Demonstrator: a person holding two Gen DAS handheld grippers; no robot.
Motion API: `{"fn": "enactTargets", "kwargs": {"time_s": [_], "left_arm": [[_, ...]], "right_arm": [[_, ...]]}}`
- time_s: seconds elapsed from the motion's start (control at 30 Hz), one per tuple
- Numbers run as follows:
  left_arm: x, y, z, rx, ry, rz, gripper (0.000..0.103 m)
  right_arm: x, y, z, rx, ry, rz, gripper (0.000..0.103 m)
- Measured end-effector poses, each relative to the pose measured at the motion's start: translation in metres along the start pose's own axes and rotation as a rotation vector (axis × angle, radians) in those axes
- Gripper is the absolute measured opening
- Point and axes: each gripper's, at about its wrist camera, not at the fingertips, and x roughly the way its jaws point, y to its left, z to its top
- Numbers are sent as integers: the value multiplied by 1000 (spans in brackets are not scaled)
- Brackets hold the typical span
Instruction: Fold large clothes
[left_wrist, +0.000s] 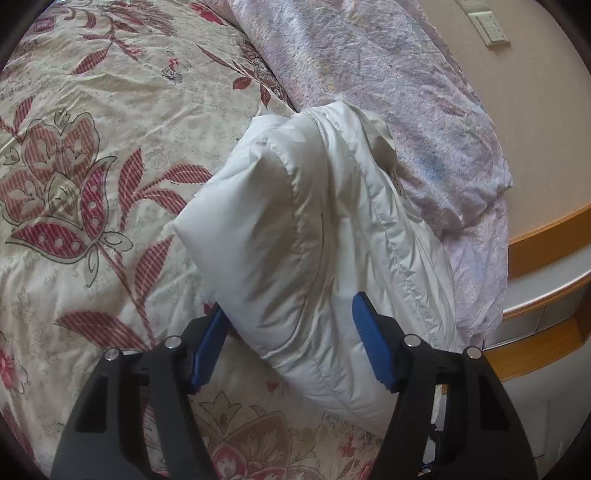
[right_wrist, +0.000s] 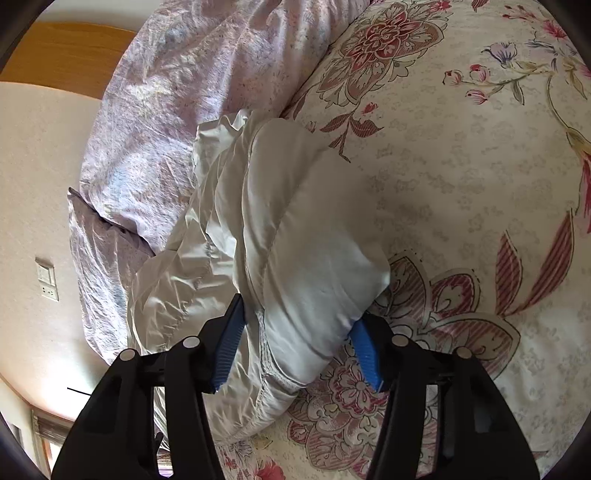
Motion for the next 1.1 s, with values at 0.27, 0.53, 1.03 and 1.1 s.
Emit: {"fn": "enactTargets", "kwargs": {"time_s": [0.27,0.53,1.03,1.1], "left_arm": [[-6,10,13,-85,-17,-111,24],[-61,5,24,-24,-72,-149,21],[-156,94,-9,-23,-84,-55,31],[-156,95,-10,-8,-92,-33,44]], "right_arm": [[-15,15,-4,-69,-36,47,24],[-51,39,-33,-186,-8,136,22],[-99,20,-127,-449,153,58,38],[-111,20,-127,-493,92,7,57]]}}
